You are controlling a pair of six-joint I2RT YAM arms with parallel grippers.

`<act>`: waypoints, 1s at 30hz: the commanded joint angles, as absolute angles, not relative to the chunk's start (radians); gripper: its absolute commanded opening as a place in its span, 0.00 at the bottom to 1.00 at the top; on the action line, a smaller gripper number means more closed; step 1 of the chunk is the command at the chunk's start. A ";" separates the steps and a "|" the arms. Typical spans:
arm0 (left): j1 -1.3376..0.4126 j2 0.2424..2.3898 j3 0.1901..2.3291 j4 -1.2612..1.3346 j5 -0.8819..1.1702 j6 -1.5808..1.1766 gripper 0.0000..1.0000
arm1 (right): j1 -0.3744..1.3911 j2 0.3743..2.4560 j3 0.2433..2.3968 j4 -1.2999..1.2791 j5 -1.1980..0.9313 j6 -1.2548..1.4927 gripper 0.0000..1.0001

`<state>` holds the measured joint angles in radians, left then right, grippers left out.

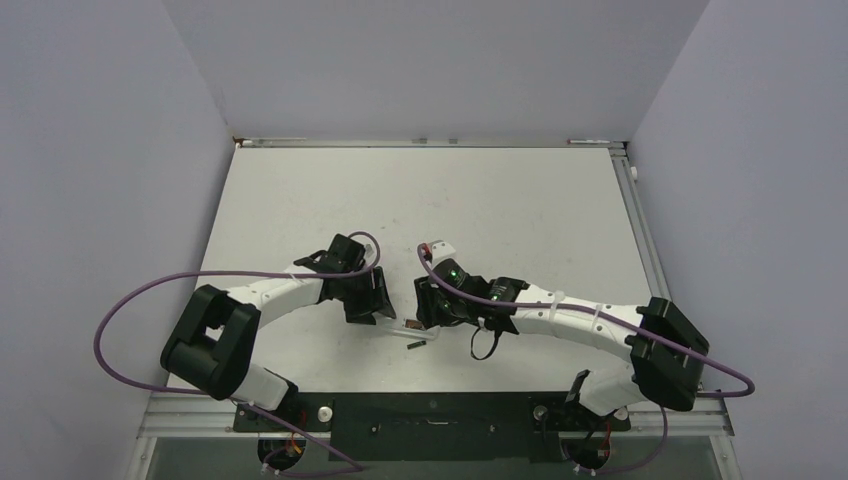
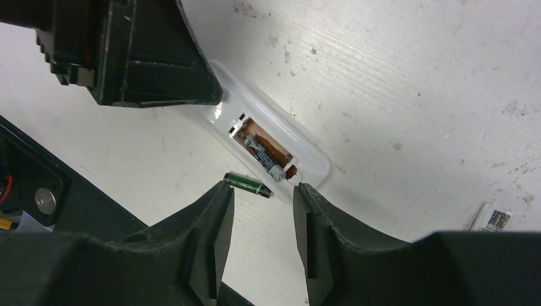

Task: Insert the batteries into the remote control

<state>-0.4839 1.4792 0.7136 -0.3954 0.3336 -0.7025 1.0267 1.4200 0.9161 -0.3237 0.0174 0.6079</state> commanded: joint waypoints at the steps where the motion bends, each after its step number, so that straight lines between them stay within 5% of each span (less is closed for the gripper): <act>1: -0.498 1.494 0.718 -0.373 0.330 -0.700 0.52 | 1.018 1.371 0.873 -0.256 0.030 0.646 0.39; 18: -0.517 1.496 0.711 -0.371 0.328 -0.709 0.33 | 1.019 1.472 0.904 -0.298 -0.024 0.722 0.30; 30: -0.529 1.480 0.699 -0.368 0.331 -0.724 0.30 | 1.018 1.519 0.937 -0.315 -0.013 0.731 0.25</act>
